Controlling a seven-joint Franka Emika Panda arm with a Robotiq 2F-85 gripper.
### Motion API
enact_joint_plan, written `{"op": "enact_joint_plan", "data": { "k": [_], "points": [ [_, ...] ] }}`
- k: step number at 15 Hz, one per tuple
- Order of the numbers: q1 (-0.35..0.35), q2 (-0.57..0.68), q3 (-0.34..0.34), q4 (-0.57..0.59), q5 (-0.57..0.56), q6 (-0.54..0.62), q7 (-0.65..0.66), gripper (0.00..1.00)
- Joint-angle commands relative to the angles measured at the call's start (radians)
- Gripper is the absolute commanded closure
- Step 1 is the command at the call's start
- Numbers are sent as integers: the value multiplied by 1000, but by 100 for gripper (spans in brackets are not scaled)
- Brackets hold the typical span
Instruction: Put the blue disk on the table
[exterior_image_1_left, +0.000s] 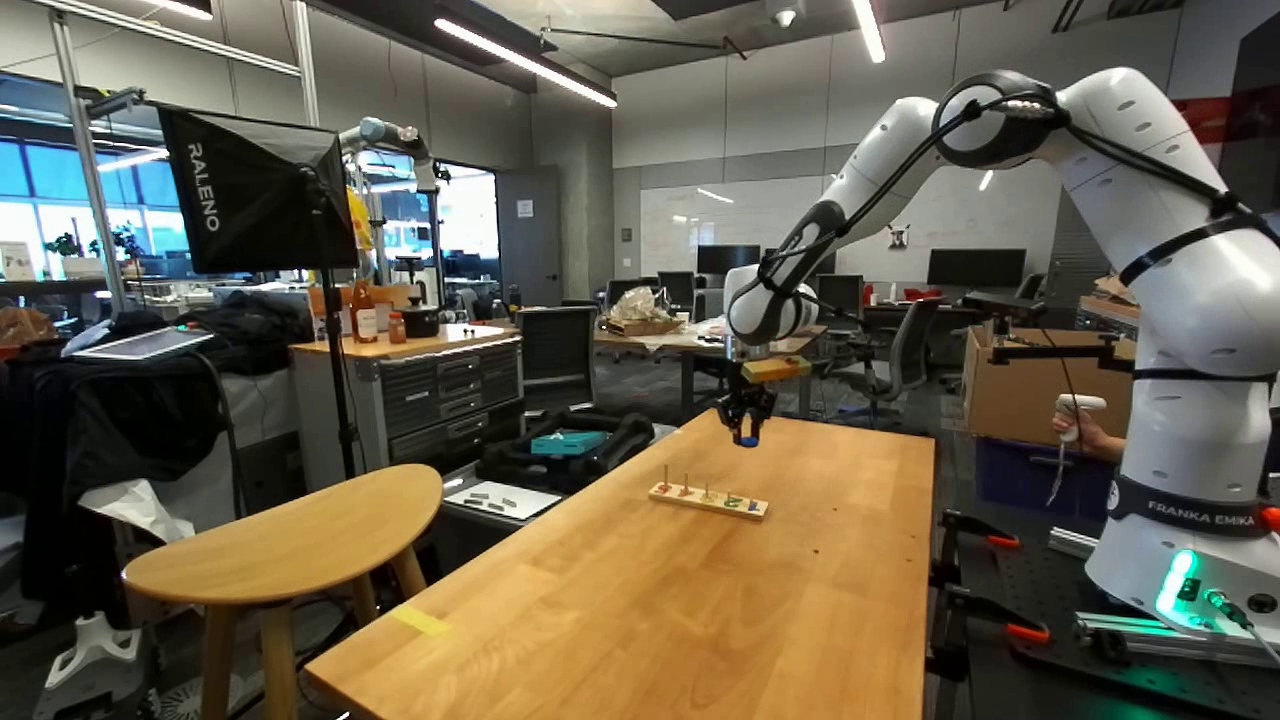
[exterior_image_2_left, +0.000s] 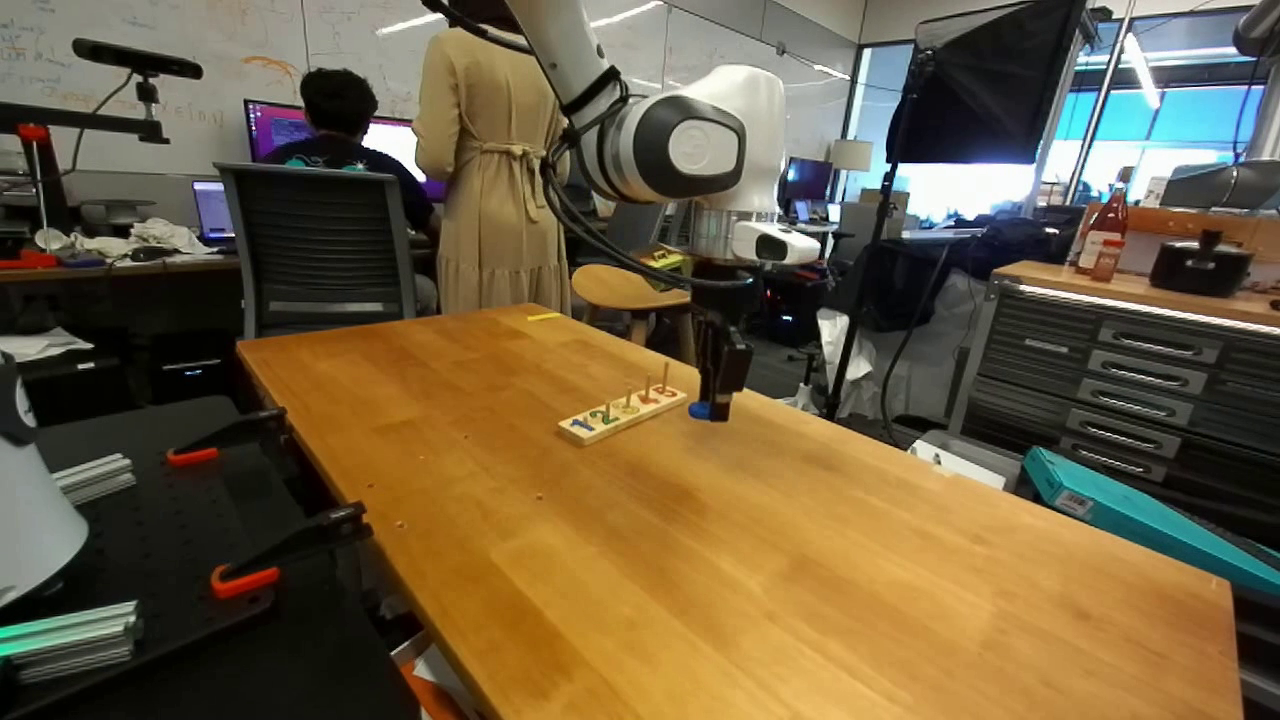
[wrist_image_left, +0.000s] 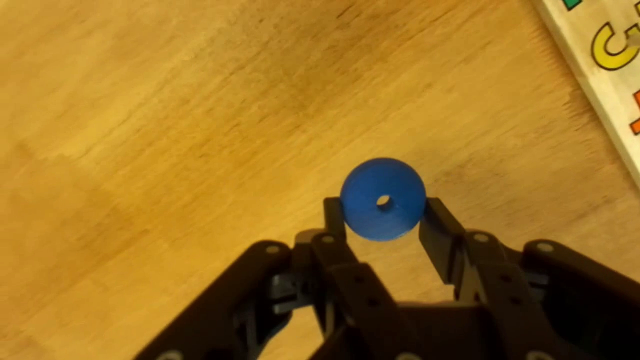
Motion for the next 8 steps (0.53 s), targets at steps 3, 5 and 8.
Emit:
{"op": "enact_joint_plan", "data": {
  "k": [3, 5, 8],
  "points": [
    [-16, 120, 1, 59, 15, -9, 10, 82],
    [-19, 151, 0, 54, 17, 4, 6, 82],
    [-13, 139, 18, 39, 27, -9, -6, 30]
  ]
}}
